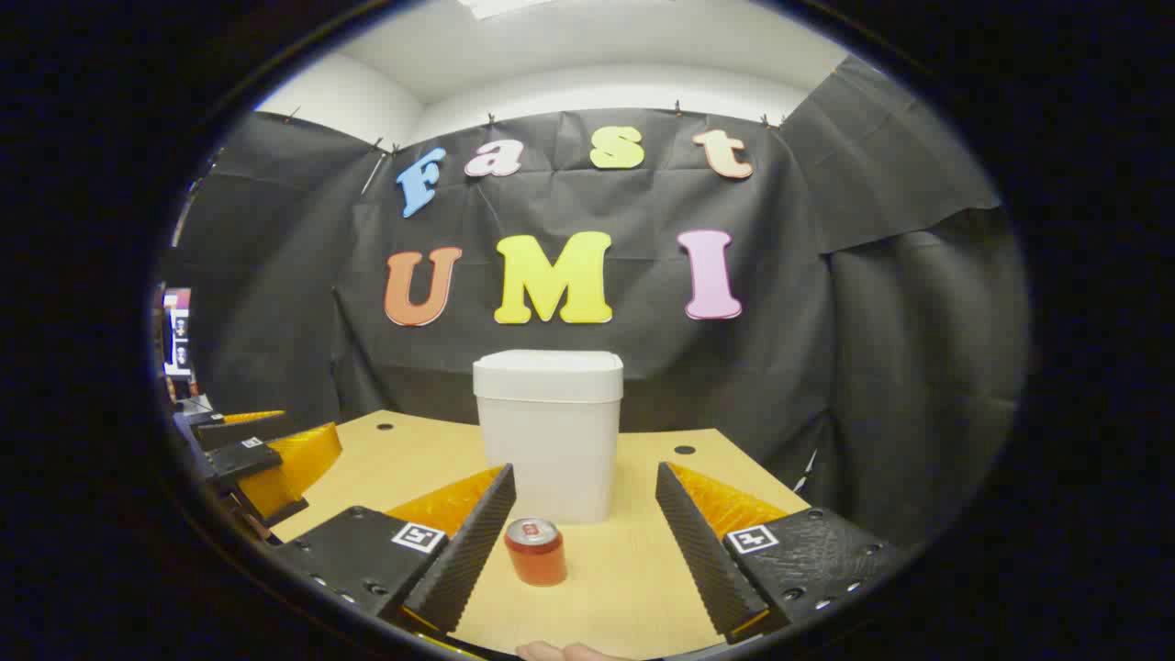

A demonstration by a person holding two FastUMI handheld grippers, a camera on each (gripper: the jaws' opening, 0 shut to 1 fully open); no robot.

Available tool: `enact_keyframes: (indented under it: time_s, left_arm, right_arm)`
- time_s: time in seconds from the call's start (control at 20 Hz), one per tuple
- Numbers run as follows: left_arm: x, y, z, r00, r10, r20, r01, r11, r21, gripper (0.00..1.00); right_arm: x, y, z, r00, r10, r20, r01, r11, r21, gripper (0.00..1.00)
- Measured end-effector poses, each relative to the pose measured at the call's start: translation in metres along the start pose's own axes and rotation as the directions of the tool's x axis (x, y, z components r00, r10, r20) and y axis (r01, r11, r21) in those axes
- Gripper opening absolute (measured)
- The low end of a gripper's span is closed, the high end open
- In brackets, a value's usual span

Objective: Press the lid of the desktop garbage bin to open it, pick up the crumpled paper on the desktop and throw it into the bin, then pick up the pop can on the desktop and drop it into the bin, and finally close the garbage bin lid.

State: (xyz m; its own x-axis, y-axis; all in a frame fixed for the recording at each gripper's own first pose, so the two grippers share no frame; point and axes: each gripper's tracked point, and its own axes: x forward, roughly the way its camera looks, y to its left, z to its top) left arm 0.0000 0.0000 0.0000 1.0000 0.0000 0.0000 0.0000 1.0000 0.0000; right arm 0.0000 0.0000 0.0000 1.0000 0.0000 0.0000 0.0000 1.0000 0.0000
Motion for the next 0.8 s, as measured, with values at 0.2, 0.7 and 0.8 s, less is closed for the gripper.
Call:
enact_keyframes:
  time_s: [0.2,0.7,0.8]
  left_arm:
    - [0.0,0.011,0.001,0.999,0.047,-0.004,-0.047,0.998,0.038,0.95]
    - [-0.012,0.002,0.01,0.997,0.047,0.054,-0.05,0.998,0.049,0.95]
    - [-0.013,0.002,0.009,0.997,0.052,0.05,-0.054,0.998,0.045,0.95]
  right_arm:
    - [0.0,0.004,0.002,1.0,-0.001,0.006,0.001,1.0,-0.012,0.98]
    - [-0.009,-0.004,0.0,1.0,-0.002,0.022,0.003,1.0,-0.022,0.97]
    - [-0.01,-0.005,0.002,1.0,-0.002,0.028,0.002,1.0,-0.022,0.95]
